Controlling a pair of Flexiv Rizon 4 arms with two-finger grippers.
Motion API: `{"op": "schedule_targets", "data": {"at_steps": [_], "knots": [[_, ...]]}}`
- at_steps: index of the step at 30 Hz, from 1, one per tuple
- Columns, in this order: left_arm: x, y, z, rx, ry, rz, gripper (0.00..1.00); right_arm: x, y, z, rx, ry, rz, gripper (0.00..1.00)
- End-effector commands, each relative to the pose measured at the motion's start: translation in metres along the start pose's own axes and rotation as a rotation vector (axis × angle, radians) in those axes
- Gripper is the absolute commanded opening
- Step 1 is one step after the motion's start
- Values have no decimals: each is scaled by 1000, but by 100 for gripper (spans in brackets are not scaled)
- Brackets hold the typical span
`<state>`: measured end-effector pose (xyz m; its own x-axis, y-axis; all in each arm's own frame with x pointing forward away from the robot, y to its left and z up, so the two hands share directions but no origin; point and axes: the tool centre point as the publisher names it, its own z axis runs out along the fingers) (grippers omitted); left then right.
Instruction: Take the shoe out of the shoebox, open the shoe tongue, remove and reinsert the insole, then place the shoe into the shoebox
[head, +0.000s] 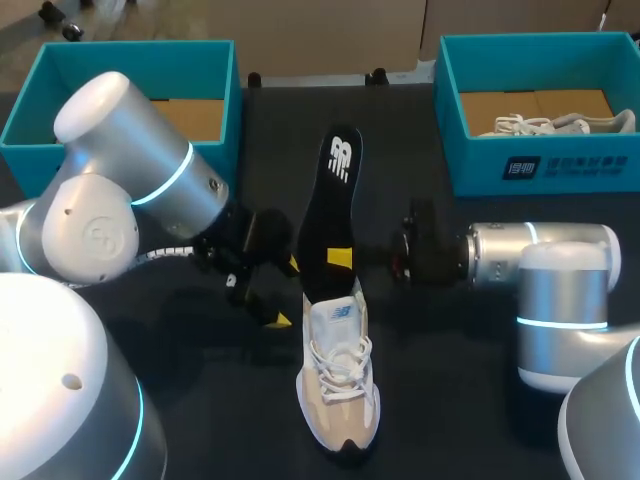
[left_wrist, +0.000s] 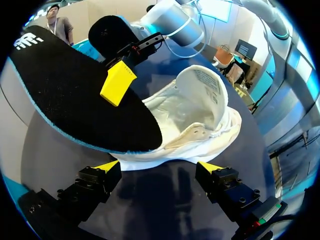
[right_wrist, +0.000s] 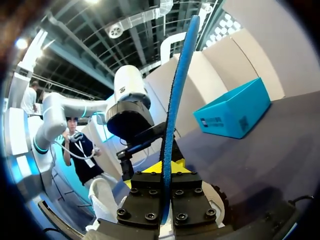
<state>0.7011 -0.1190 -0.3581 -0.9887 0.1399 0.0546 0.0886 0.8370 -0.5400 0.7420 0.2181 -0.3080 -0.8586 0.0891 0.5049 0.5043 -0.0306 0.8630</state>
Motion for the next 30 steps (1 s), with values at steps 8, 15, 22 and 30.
{"op": "schedule_targets", "data": {"at_steps": [8,15,22,30], "knots": [[1,1,1,2,-2,1,100,6,4,-6,7,-26,-19,0],[1,1,1,2,-2,1,100,0,-2,-11,8,-32,-1,0],[1,1,1,2,-2,1,100,1,-12,-12,14,-36,8,0],[1,1,1,2,-2,1,100,2,-29,-16,16,-41,29,0]]}}
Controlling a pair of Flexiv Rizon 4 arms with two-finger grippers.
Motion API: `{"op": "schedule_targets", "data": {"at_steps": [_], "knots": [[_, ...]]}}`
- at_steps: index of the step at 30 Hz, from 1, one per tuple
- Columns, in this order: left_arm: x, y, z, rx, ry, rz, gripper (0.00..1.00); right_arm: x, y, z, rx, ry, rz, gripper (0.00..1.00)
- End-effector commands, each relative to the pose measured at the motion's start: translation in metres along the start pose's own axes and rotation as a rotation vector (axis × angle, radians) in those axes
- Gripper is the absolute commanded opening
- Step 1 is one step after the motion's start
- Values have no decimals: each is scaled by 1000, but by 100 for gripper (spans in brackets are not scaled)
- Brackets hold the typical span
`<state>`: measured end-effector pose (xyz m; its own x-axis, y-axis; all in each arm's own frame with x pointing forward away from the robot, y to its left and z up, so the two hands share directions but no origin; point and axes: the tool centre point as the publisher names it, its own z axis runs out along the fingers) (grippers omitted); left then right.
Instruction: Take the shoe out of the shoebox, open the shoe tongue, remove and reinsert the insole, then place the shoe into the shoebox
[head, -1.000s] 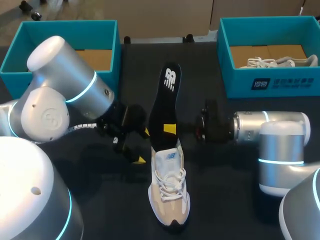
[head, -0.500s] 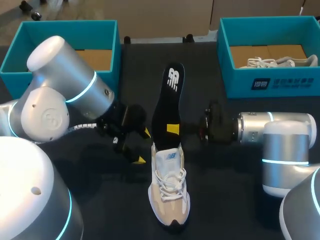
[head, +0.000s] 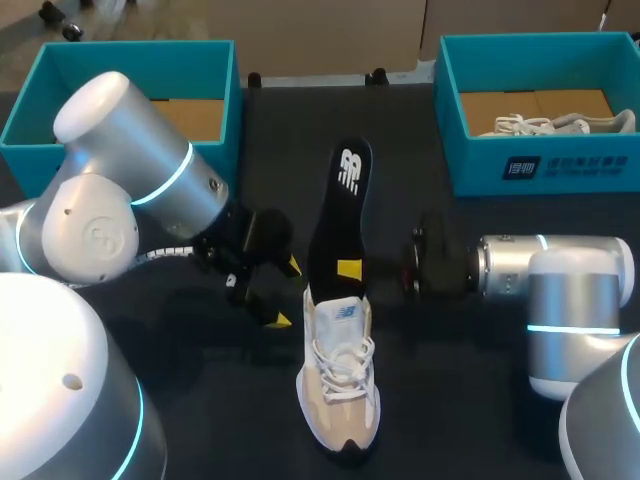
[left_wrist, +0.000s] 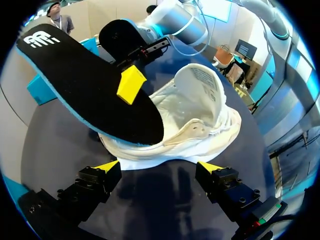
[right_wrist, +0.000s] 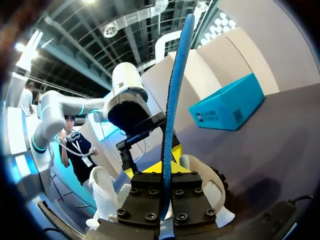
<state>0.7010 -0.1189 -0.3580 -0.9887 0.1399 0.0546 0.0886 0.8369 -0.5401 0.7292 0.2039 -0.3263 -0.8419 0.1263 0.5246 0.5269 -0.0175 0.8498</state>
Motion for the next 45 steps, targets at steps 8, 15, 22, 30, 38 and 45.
{"op": "schedule_targets", "data": {"at_steps": [8,15,22,30,38,45], "knots": [[1,1,1,2,-2,1,100,4,-25,1,11,12,38,0],[1,1,1,2,-2,1,100,7,-42,2,24,0,79,0],[1,1,1,2,-2,1,100,15,-53,-1,12,-28,93,0],[1,1,1,2,-2,1,100,20,-51,-3,-2,-3,89,0],[1,1,1,2,-2,1,100,18,-33,5,50,34,64,13],[1,1,1,2,-2,1,100,13,-24,8,69,57,58,28]]}}
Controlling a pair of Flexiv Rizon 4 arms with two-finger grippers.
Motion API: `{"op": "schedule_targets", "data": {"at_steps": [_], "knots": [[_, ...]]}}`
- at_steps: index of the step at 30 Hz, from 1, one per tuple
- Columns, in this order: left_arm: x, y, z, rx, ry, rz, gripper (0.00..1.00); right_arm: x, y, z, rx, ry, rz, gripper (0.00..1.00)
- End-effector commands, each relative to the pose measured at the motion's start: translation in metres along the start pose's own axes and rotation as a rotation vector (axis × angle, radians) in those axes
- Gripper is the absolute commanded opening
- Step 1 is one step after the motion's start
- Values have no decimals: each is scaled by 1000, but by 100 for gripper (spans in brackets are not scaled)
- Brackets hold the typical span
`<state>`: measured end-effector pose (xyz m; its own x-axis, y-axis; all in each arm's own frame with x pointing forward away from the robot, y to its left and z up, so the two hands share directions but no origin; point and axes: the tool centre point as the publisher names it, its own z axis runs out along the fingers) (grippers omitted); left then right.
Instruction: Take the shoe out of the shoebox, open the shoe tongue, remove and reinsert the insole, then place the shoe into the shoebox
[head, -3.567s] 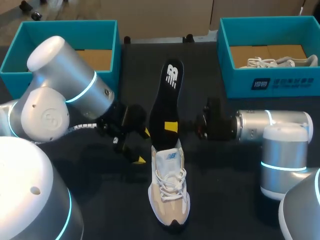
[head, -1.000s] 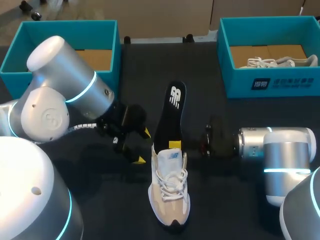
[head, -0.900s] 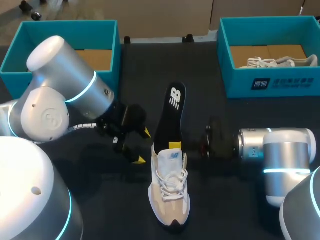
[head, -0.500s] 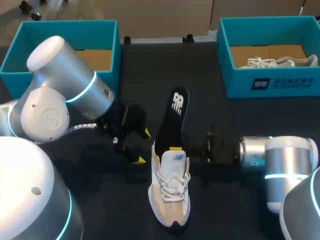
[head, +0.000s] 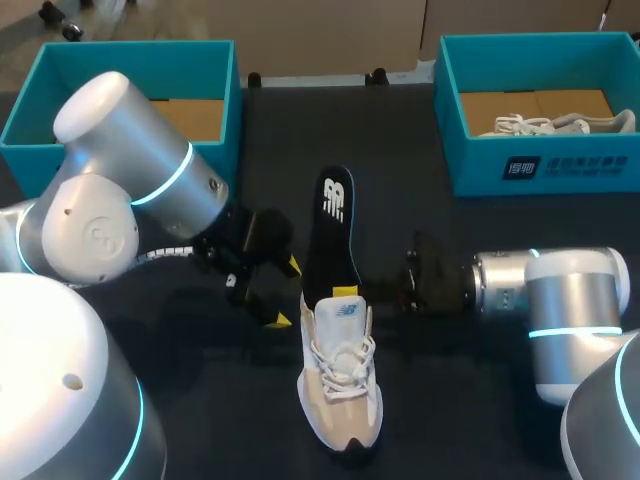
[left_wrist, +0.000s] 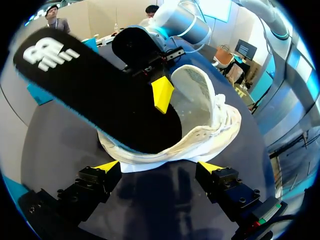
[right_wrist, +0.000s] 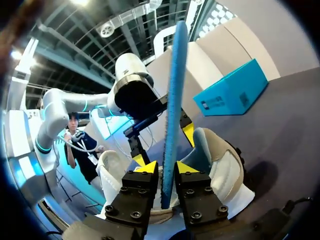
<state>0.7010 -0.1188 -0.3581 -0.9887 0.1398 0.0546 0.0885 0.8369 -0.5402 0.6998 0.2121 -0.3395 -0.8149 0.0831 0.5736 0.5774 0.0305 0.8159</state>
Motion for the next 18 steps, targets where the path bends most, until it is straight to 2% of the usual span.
{"op": "schedule_targets", "data": {"at_steps": [1,18], "knots": [[1,1,1,2,-2,1,100,-5,4,2,15,17,0,29],[1,1,1,2,-2,1,100,0,10,5,48,27,-2,34]]}}
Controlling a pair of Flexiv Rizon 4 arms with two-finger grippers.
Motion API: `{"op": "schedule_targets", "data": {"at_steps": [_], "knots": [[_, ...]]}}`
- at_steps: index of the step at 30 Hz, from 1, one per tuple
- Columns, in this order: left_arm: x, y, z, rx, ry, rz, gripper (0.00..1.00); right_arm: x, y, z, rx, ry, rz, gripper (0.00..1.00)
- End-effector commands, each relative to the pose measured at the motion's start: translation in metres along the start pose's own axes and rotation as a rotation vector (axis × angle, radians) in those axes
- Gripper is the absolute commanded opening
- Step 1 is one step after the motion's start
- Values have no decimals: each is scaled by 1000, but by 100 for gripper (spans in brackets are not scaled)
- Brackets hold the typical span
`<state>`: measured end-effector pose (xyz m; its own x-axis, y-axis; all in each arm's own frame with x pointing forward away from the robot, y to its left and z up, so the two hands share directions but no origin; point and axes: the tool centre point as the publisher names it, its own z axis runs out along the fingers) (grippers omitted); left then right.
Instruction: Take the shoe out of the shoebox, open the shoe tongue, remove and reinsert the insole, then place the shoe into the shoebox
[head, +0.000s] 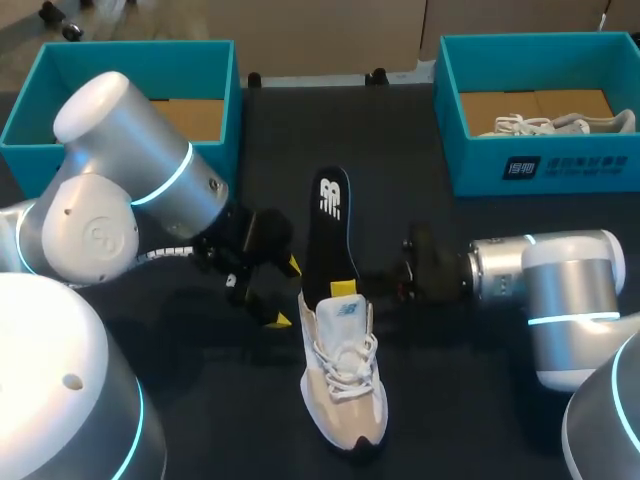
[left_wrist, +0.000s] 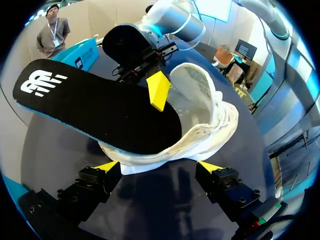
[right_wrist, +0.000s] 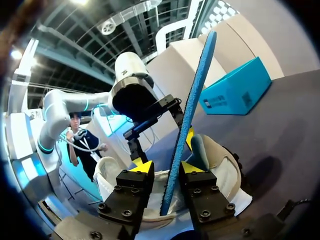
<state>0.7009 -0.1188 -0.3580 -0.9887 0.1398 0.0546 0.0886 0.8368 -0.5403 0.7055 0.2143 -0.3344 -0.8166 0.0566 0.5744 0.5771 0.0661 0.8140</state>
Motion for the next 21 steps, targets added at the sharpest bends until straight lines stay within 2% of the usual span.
{"op": "schedule_targets", "data": {"at_steps": [1,10,21], "knots": [[1,1,1,2,-2,1,100,3,3,4,15,-1,-3,35],[1,1,1,2,-2,1,100,9,9,9,39,-16,-25,33],[1,1,1,2,-2,1,100,8,23,16,76,8,-48,33]]}}
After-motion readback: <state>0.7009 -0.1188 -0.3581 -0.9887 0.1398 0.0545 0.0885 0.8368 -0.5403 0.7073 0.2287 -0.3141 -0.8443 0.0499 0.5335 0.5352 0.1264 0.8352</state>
